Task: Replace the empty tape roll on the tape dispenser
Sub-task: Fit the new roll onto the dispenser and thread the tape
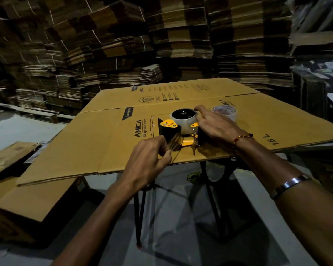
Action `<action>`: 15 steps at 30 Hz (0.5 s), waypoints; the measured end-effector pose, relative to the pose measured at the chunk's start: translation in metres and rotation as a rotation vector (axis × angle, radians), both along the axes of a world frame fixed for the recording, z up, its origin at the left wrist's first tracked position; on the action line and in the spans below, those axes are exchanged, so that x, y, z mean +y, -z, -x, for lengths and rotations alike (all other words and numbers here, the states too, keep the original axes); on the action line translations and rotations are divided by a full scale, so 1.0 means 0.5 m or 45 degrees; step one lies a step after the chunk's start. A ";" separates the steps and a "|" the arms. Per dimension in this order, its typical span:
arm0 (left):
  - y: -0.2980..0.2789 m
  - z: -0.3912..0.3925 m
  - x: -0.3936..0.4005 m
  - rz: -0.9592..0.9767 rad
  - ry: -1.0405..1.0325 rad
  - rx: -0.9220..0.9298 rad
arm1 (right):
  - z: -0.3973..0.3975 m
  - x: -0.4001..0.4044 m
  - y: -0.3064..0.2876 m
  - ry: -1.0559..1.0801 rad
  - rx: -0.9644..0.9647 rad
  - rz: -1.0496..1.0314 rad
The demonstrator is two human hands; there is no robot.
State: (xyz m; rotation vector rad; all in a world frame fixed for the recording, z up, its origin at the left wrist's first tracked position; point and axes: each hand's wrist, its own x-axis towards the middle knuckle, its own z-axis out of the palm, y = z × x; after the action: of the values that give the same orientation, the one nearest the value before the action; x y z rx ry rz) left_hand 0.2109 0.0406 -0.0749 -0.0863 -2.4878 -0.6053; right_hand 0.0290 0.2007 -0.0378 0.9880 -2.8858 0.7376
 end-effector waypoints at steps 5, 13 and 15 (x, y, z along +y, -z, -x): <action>-0.012 0.018 -0.068 0.088 -0.103 -0.098 | 0.004 0.001 -0.001 -0.033 -0.017 0.016; -0.036 0.087 -0.126 0.125 -0.014 -0.236 | 0.011 0.005 0.000 -0.086 -0.061 0.046; -0.036 0.099 -0.129 0.053 0.014 -0.269 | 0.013 0.005 0.000 -0.096 -0.066 0.051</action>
State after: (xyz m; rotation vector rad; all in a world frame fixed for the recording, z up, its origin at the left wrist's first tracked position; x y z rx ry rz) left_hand 0.1614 -0.0242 -0.0570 -0.0540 -2.7061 -0.5936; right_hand 0.0226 0.2034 -0.0378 1.0945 -2.8790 0.8341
